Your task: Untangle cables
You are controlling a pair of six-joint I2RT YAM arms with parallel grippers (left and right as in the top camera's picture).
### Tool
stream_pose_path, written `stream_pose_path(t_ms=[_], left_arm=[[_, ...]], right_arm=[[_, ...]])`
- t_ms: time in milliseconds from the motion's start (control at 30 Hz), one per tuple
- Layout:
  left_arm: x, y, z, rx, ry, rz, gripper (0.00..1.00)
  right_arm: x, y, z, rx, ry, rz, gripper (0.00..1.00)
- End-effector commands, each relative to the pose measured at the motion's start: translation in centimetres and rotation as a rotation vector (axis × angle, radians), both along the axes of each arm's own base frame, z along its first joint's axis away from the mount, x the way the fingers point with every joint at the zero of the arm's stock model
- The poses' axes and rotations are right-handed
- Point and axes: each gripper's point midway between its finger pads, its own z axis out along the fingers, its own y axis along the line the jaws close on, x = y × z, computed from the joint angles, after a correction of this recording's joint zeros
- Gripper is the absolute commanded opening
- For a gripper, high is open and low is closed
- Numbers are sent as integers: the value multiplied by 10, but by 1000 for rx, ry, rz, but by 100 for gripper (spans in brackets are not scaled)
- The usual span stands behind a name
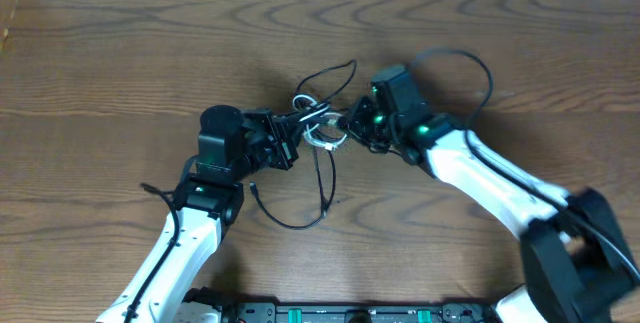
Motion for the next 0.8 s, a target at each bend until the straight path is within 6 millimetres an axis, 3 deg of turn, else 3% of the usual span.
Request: stream_pose_path(t_ms=[0, 100, 267, 500, 567, 667, 700, 767], left_arm=[[13, 31, -11, 51, 55, 202, 8], [13, 39, -19, 84, 80, 245, 8], [12, 45, -25, 107, 100, 270, 8], [11, 44, -25, 105, 100, 267, 7], [12, 42, -23, 96, 94, 254, 8], [15, 35, -12, 106, 22, 200, 8], [20, 30, 2, 155, -89, 143, 8], [27, 19, 32, 273, -349, 15, 9]], right_arm=[[-27, 16, 62, 25, -315, 379, 1], [-46, 18, 88, 59, -406, 498, 1], [-67, 5, 97, -8, -470, 591, 1], [-71, -40, 53, -277, -313, 511, 2], [-74, -46, 48, -306, -284, 506, 13], [-77, -53, 42, -340, -257, 499, 37], [-74, -60, 39, -380, -250, 479, 55], [-69, -74, 33, -448, -216, 399, 63]])
